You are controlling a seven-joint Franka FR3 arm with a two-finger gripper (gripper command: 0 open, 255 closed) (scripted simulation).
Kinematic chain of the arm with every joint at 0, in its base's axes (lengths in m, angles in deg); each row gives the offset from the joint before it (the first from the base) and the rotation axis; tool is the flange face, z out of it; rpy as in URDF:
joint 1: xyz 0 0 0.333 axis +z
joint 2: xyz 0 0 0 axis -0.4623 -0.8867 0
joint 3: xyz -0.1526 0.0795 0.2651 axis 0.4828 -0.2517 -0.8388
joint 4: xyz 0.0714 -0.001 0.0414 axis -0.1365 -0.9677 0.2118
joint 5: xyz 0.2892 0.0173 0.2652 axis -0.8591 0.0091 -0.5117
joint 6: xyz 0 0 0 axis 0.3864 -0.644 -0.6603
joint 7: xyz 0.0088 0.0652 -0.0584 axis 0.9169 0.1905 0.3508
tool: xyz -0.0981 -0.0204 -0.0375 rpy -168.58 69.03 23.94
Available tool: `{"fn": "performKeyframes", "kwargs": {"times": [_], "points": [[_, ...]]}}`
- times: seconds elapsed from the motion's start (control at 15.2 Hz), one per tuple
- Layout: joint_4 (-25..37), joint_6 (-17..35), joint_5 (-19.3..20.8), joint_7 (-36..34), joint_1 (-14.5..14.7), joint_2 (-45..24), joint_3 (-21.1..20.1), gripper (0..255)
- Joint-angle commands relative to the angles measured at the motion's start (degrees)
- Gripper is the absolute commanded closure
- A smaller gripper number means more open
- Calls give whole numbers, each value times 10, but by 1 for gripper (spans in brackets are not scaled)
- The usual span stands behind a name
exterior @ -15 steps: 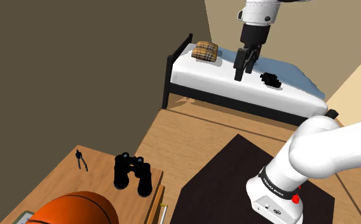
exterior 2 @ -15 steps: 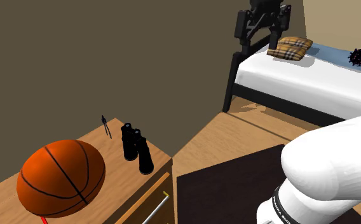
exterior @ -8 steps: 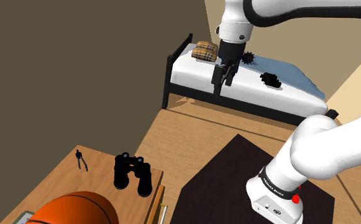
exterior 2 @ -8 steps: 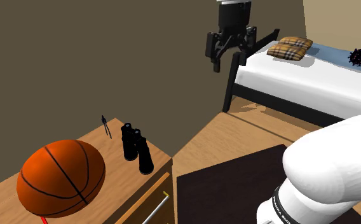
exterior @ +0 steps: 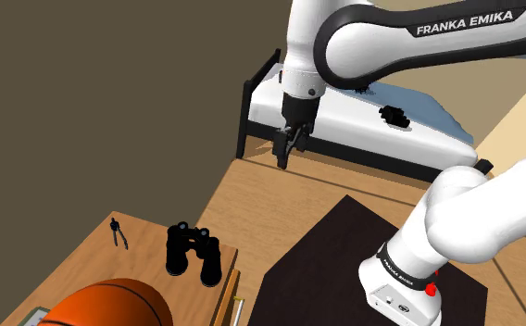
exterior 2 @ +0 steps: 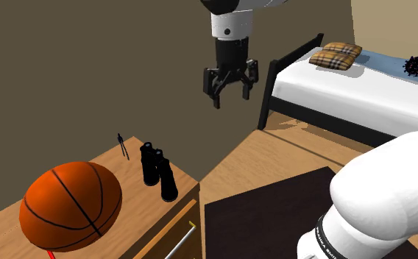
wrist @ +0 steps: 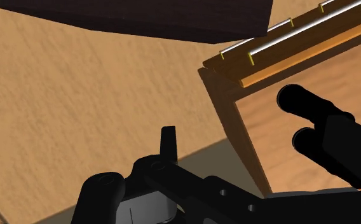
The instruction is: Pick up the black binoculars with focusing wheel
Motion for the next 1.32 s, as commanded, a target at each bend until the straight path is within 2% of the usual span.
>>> {"fn": "performKeyframes", "kwargs": {"times": [0.0, 0.33, 0.66, 0.92, 1.25], "points": [[1, 36, -6, -11, 6, -32, -16, 0], [14, 115, -12, -47, 22, -113, -61, 0], [44, 186, 4, -92, 34, -207, -103, 0], [80, 235, 39, -137, 45, -289, -130, 0], [137, 279, 102, -200, 70, -393, -145, 0]]}}
